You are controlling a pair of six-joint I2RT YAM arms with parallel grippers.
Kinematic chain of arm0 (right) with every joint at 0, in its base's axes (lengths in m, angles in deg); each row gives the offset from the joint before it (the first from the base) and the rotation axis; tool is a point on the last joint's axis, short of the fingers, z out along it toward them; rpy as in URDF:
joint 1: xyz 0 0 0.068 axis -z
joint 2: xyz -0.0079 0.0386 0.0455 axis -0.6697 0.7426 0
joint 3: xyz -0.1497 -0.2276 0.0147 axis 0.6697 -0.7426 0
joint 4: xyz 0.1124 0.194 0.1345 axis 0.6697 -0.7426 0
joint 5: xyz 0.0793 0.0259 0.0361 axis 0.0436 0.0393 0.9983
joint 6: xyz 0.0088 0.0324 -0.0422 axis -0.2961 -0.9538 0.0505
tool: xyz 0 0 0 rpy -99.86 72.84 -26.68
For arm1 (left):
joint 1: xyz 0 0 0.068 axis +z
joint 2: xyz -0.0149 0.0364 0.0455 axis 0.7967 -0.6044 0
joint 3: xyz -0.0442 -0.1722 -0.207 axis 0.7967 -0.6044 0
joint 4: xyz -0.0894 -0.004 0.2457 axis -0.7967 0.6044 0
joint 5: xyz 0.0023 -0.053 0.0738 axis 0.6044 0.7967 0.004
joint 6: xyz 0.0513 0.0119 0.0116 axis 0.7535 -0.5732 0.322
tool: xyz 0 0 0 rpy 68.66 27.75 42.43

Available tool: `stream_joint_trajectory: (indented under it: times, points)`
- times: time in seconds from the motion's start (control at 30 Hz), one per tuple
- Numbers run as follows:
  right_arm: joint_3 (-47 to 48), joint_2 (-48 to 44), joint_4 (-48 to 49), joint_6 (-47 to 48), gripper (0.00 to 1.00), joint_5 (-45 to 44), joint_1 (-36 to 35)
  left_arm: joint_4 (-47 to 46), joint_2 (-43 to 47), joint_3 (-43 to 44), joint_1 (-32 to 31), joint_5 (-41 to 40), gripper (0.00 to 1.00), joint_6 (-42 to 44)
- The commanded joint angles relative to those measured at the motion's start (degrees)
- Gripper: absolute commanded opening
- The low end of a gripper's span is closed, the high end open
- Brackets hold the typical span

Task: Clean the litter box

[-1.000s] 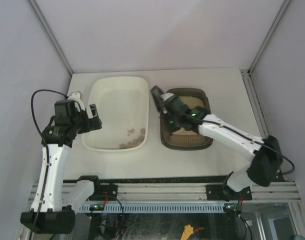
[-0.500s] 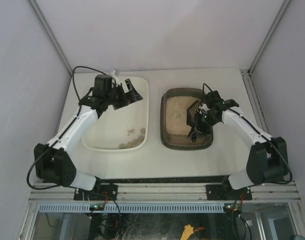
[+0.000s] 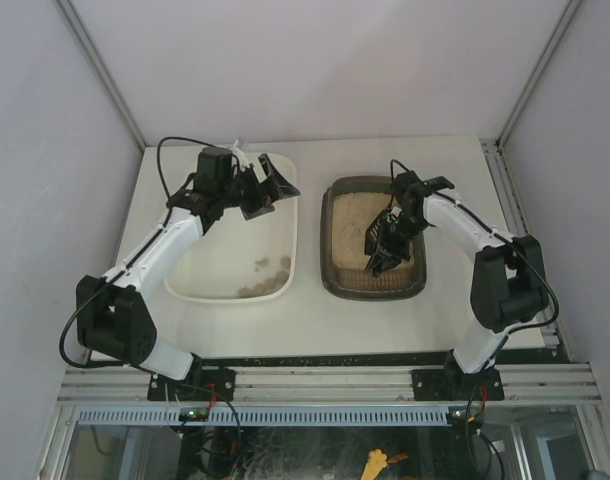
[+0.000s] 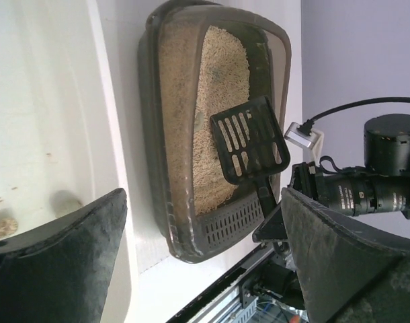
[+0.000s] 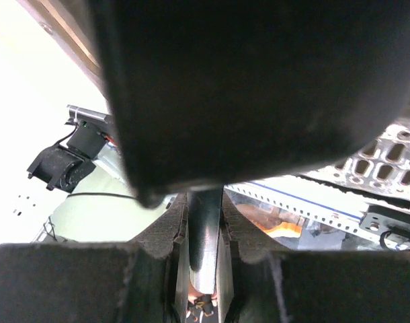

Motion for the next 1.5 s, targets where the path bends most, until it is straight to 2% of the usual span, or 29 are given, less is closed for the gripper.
stream_joint_trajectory:
  times: [0.0,0.2,0.4,0.57,0.83,1.03,1.2,1.47]
  points:
    - [3.34,3.12,-2.13,0.06,0.0,2.91,-1.47,2.7,5.47,2.29,3.41,2.59,1.0,5.24]
    - [5.41,7.48,-3.49,1.26,0.0,2.0,-2.75,5.42,10.11,-1.09,8.27,4.92,1.0,7.99]
    - [6.97,10.53,-0.69,0.16,0.0,3.44,-3.45,7.73,14.74,-3.01,11.07,5.41,1.0,11.45]
    - [9.54,15.23,1.68,-0.77,0.0,6.28,-5.49,11.14,15.97,-2.9,12.88,5.91,1.0,13.32]
    - [12.13,18.6,4.96,-1.61,0.0,9.73,-6.3,10.81,16.96,-4.58,15.15,5.1,1.0,14.15]
    - [8.29,11.3,6.38,-0.75,0.0,6.07,-3.4,12.0,17.42,-5.2,15.37,4.23,1.0,15.94]
    - [0.43,0.87,12.09,-2.65,0.0,9.16,-0.05,12.17,16.83,-5.17,15.33,4.08,1.0,16.26]
    - [-6.4,-5.1,16.53,-3.26,0.0,13.57,1.79,12.03,16.89,-4.9,15.36,3.33,1.0,15.78]
